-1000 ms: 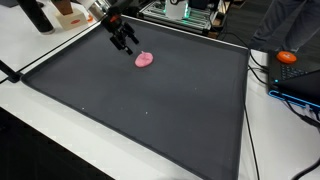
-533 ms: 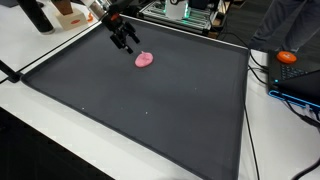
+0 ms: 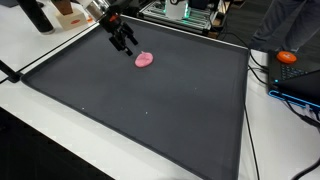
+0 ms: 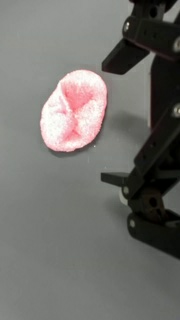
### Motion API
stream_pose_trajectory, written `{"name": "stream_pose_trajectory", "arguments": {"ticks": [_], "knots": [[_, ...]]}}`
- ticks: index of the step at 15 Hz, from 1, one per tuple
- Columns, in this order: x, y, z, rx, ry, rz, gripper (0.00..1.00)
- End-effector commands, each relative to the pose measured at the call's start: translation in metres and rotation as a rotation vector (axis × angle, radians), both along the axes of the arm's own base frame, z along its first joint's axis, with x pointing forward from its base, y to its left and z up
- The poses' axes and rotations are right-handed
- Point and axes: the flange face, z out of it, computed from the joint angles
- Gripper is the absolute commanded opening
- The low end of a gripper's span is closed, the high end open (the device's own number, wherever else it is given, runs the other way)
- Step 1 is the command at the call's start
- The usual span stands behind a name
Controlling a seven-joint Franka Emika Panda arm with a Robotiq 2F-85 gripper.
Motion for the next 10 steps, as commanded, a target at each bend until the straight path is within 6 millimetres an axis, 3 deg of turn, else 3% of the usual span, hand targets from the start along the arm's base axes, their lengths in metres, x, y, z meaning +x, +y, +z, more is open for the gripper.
{"name": "stream_pose_trajectory", "arguments": {"ticks": [1,10], "knots": [[0.025,0.011,-0.003,-0.031,0.03,0.117,1.0],[0.079,0.064,-0.001,-0.097,0.094,0.535,1.0]]}}
